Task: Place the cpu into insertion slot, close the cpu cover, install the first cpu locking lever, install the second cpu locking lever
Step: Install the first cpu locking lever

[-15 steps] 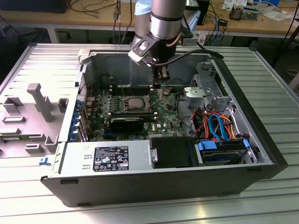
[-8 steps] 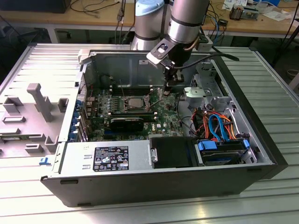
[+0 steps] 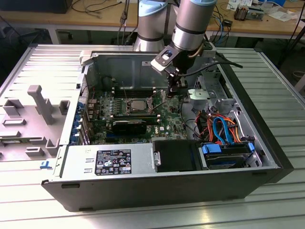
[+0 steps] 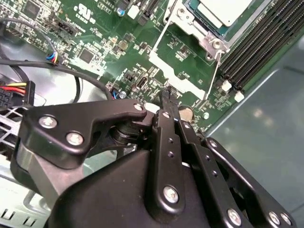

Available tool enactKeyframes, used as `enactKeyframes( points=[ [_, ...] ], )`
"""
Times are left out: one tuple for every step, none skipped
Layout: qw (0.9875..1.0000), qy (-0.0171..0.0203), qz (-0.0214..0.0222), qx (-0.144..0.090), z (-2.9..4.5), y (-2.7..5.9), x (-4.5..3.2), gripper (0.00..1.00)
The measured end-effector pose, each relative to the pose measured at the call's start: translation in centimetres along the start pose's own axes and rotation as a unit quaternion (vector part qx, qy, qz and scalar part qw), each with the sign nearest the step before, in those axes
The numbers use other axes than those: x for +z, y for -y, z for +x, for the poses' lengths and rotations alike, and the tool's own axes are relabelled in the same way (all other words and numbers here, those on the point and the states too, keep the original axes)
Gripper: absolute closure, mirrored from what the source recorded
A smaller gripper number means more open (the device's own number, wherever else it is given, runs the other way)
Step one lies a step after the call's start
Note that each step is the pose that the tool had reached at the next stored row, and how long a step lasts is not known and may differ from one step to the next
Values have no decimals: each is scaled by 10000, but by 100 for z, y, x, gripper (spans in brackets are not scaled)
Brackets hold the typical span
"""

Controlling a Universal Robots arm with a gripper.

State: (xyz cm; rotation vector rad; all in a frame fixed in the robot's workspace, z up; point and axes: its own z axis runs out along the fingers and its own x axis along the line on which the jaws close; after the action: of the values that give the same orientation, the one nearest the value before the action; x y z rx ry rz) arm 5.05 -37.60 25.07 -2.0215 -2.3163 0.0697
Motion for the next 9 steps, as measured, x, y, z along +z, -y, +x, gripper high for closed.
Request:
enactKeyframes(
  points=[
    [10000, -12, -2, 0, 5, 29, 5, 89],
    [10000, -12, -2, 3, 10, 69, 8, 89],
    [10000, -12, -2, 4, 17, 119, 12, 89],
    [10000, -12, -3, 3, 23, 161, 16, 89],
    [10000, -12, -4, 3, 28, 201, 19, 89],
    [10000, -12, -5, 4, 30, 218, 20, 89],
    [10000, -12, -5, 4, 33, 244, 22, 89],
    [10000, -12, -5, 3, 38, 278, 25, 89],
    [10000, -12, -5, 4, 43, 313, 28, 89]
  ],
)
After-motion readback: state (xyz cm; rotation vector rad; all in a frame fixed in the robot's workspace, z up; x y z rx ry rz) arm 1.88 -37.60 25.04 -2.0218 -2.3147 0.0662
